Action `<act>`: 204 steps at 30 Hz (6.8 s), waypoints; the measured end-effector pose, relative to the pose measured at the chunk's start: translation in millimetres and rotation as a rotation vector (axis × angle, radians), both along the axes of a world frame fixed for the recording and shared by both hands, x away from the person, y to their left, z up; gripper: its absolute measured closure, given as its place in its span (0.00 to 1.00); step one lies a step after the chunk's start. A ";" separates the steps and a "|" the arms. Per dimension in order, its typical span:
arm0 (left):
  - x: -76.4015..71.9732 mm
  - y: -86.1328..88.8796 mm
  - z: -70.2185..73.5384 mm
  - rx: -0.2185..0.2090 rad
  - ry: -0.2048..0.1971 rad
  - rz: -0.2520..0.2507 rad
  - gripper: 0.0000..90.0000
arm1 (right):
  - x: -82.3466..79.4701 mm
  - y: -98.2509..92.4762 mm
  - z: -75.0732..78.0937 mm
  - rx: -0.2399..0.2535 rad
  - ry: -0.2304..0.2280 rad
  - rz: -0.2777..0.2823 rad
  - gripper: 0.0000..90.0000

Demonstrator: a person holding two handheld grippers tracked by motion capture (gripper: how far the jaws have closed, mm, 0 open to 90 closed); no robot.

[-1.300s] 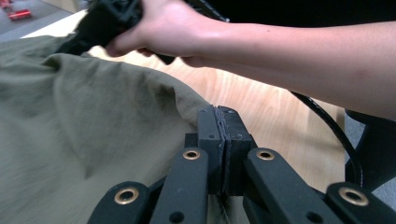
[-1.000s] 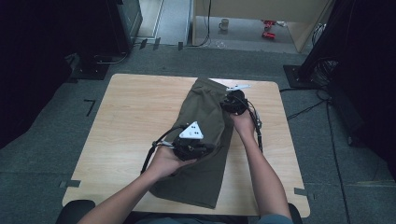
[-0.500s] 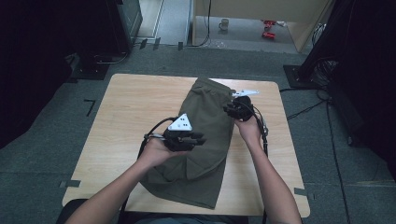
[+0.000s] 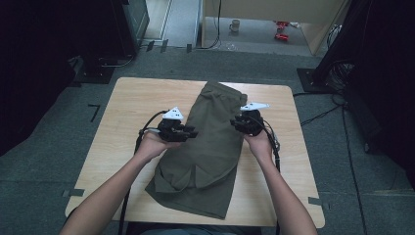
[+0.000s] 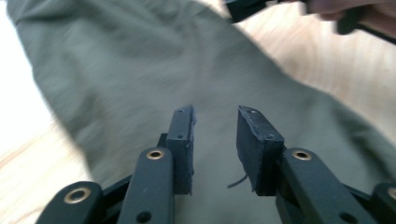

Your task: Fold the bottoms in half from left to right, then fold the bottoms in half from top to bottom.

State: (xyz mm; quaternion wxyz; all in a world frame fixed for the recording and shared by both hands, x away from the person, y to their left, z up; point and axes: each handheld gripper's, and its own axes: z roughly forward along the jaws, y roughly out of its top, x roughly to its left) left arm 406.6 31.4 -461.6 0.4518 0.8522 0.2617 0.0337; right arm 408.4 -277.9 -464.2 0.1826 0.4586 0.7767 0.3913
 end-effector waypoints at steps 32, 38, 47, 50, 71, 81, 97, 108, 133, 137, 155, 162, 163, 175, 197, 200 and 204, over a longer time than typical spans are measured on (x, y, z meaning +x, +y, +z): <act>15.9 12.9 -55.7 0.057 -0.018 0.038 0.63 | -8.5 0.5 -53.0 -0.073 0.011 -0.005 0.56; 6.7 16.1 -54.6 0.067 -0.011 0.037 0.62 | -8.0 2.0 -55.5 -0.054 -0.003 0.008 0.57; -11.4 25.8 -52.0 0.082 0.013 0.028 0.61 | -5.5 12.5 -57.2 -0.045 -0.020 0.048 0.56; -16.4 29.6 -51.4 0.084 0.020 0.033 0.61 | -6.6 17.5 -57.2 -0.044 -0.020 0.060 0.56; -50.2 44.7 -49.4 0.079 0.059 0.041 0.56 | -28.4 36.8 -55.2 -0.050 0.003 0.144 0.50; -72.2 51.3 -49.1 0.088 0.049 0.041 0.55 | -45.3 43.0 -55.4 -0.052 0.001 0.166 0.47; -79.0 56.0 -40.2 0.100 0.045 0.046 0.56 | -58.3 46.8 -48.7 -0.067 0.036 0.172 0.45; -45.1 56.4 -31.3 0.037 0.060 0.103 0.54 | -41.5 35.1 -31.4 0.010 0.011 0.089 0.46; 35.9 41.4 -35.8 0.039 0.080 0.173 0.51 | 16.4 28.9 -27.3 0.026 0.022 0.000 0.42; 45.8 41.1 -37.7 0.040 0.080 0.184 0.51 | 26.1 27.7 -33.3 0.025 0.033 -0.013 0.41; 66.6 34.2 -51.1 0.034 0.076 0.222 0.49 | 52.5 46.8 -53.4 -0.007 0.058 -0.025 0.40; 66.1 31.1 -53.2 0.042 0.048 0.229 0.53 | 52.4 50.7 -57.0 -0.032 0.007 -0.023 0.46; 65.9 30.8 -53.3 0.042 0.045 0.230 0.55 | 52.2 51.0 -56.9 -0.030 0.006 -0.024 0.49; 60.7 28.4 -55.6 0.026 0.046 0.226 0.75 | 50.3 52.2 -56.6 -0.016 0.002 -0.003 0.72; 96.6 8.8 -7.9 0.006 0.077 0.223 0.87 | 81.8 26.6 -4.2 0.114 0.099 -0.028 0.95; 108.0 5.1 14.0 -0.030 0.044 0.232 0.87 | 89.1 20.8 13.5 0.127 0.066 -0.040 0.95; 118.1 5.5 47.9 -0.088 0.000 0.245 0.87 | 96.6 17.3 50.0 0.135 0.009 -0.049 0.95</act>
